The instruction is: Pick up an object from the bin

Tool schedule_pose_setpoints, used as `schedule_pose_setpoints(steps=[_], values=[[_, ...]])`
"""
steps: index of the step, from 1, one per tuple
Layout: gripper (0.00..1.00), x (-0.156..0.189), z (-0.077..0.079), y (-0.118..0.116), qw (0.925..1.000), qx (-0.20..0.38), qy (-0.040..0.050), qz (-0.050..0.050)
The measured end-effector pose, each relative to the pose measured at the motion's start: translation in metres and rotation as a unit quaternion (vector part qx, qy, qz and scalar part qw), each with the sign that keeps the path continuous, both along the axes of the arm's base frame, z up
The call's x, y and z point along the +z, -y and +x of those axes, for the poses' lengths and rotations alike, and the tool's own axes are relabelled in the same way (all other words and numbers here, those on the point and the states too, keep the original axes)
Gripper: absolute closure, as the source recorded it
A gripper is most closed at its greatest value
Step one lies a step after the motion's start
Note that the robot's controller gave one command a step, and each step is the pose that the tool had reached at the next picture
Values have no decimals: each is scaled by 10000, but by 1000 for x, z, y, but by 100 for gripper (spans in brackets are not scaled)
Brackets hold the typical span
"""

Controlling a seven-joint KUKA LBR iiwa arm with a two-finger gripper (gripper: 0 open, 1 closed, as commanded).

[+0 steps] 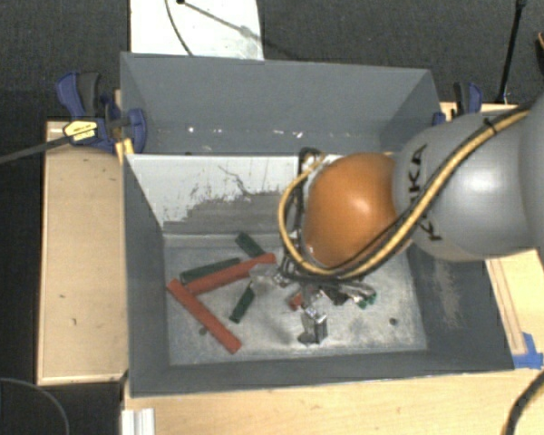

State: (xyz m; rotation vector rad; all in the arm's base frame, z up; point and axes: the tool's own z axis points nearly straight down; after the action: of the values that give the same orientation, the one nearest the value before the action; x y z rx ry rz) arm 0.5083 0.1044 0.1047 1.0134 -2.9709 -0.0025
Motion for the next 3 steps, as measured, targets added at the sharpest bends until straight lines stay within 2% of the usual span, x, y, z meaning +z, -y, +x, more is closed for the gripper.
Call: schedule_pose_setpoints(steps=[1, 2, 3], values=[[0, -35, -15, -2, 9836, 1804, 5, 5], [100, -34, -14, -2, 9840, 1782, 11, 5], [100, 84, 39, -24, 9958, 915, 68, 11]])
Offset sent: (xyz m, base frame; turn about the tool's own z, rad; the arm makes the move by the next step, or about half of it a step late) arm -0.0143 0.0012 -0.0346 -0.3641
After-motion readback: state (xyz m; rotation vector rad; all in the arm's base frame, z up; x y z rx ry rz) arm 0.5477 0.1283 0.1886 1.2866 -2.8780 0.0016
